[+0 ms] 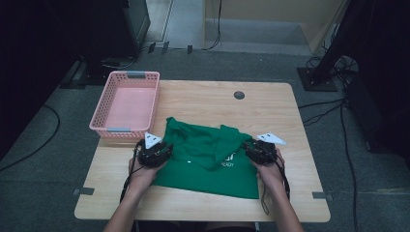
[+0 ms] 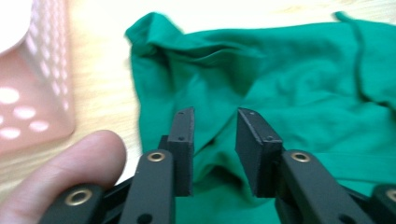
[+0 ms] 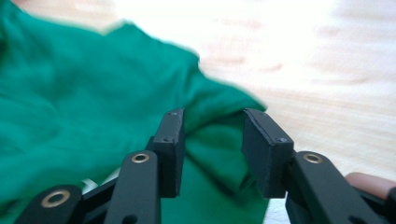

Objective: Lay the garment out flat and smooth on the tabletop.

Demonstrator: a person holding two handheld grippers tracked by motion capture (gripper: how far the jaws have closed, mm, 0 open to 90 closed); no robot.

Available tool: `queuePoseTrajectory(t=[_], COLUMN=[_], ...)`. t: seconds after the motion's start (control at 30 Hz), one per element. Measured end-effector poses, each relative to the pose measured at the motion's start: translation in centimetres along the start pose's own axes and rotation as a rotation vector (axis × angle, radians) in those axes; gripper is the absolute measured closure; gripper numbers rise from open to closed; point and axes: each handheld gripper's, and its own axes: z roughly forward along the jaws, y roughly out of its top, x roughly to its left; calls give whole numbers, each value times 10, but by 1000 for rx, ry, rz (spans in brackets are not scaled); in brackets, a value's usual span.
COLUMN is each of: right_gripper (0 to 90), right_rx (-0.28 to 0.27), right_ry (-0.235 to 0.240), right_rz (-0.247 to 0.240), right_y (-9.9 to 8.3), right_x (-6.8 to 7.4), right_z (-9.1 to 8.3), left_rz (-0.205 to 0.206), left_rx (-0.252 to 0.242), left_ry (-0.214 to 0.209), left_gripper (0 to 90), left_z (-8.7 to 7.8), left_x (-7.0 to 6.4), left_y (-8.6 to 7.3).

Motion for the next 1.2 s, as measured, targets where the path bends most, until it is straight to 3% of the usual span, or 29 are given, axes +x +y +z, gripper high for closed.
queuePoseTrajectory(t=[0.07, 0.17, 0.23, 0.37, 0.47, 0.57, 0.63, 0.73, 0.9, 0.97, 1.07, 1.13, 1.2], right_gripper=[603, 595, 582, 552, 543, 506, 492, 475, 462, 550, 750, 803, 816], right_rx=[-33, -48, -20, 60, 70, 15, -13, -8, 92, 102, 106, 114, 113], right_ry=[6, 77, 147, 203, 193, 145, 168, 176, 97, 92, 129, 161, 181], right_rz=[-5, -62, -117, -213, -244, -294, -319, -335, -328, -311, -298, -289, -291], right_y=[5, 8, 6, -5, -12, -22, -28, -31, -39, -40, -40, -39, -38], right_x=[5, 25, 45, 87, 107, 120, 124, 124, 121, 119, 115, 112, 110], right_z=[-11, -21, -23, -21, -22, -26, -27, -21, -1, 1, 1, 1, -2], left_rz=[30, 56, 64, 33, -8, 18, 66, 114, 96, 78, 72, 78, 82], left_rx=[4, 30, 47, 100, 119, 94, 68, 99, 162, 155, 148, 142, 122], left_ry=[-19, -27, -14, 14, 7, 1, 0, 27, 52, 62, 61, 49, -3], left_gripper=[653, 625, 596, 559, 570, 576, 575, 558, 543, 534, 630, 771, 856], left_z=[0, 1, -1, -9, -12, -11, -10, -3, 13, 17, 21, 21, 18], left_x=[-5, -12, -16, -16, -12, -13, -18, -25, -30, -31, -31, -30, -30], left_y=[1, 0, -2, -13, -23, -28, -29, -27, -26, -25, -21, -20, -19])
